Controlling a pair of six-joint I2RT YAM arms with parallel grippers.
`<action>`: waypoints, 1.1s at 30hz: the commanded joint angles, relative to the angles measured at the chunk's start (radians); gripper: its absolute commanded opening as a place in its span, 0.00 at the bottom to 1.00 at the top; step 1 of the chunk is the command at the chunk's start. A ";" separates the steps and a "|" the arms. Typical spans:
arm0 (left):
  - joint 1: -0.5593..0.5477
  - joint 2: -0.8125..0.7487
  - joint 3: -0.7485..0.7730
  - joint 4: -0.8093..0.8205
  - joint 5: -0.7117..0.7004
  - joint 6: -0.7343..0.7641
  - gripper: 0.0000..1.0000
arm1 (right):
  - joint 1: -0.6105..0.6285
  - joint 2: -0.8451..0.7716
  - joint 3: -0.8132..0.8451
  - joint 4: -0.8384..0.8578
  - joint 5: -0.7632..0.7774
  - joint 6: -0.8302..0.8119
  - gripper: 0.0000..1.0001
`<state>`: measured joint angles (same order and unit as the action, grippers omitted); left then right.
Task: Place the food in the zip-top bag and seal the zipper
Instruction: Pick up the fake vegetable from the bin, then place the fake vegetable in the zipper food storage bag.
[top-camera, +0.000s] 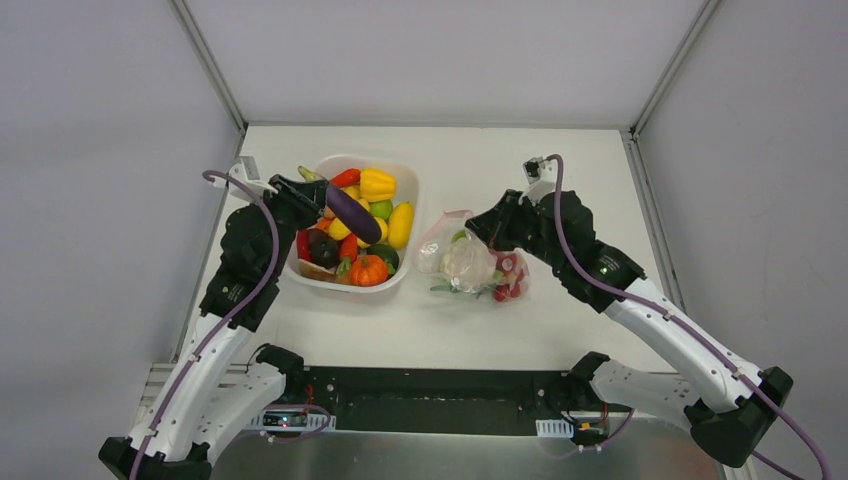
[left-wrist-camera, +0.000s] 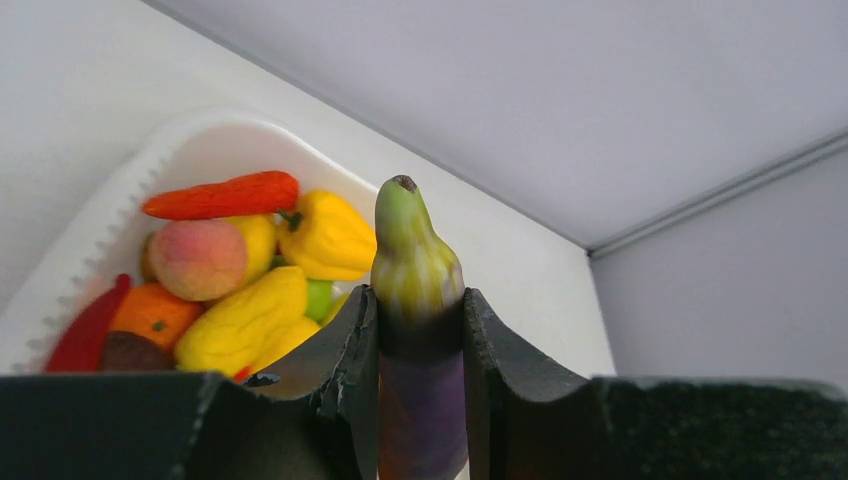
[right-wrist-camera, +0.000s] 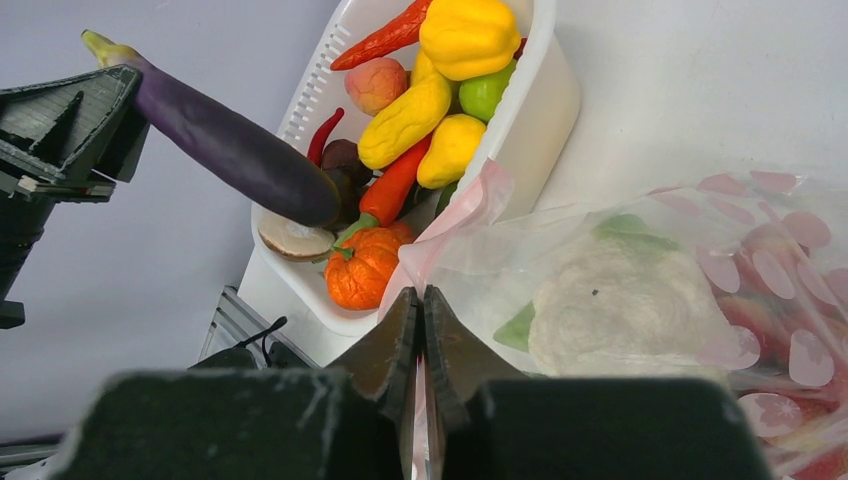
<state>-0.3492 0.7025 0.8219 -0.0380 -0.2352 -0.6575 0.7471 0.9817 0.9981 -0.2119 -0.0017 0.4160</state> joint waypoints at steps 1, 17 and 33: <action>-0.047 0.023 0.002 0.121 0.140 -0.127 0.00 | -0.008 -0.028 0.000 0.067 0.034 0.021 0.06; -0.404 0.130 -0.108 0.458 -0.169 -0.237 0.00 | -0.009 -0.006 0.005 0.095 -0.024 0.046 0.07; -0.674 0.363 -0.074 0.522 -0.395 -0.332 0.00 | -0.008 0.002 0.019 0.112 -0.011 0.055 0.07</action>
<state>-0.9836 1.0424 0.7052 0.4507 -0.5457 -0.9401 0.7429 0.9852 0.9981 -0.1680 -0.0158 0.4599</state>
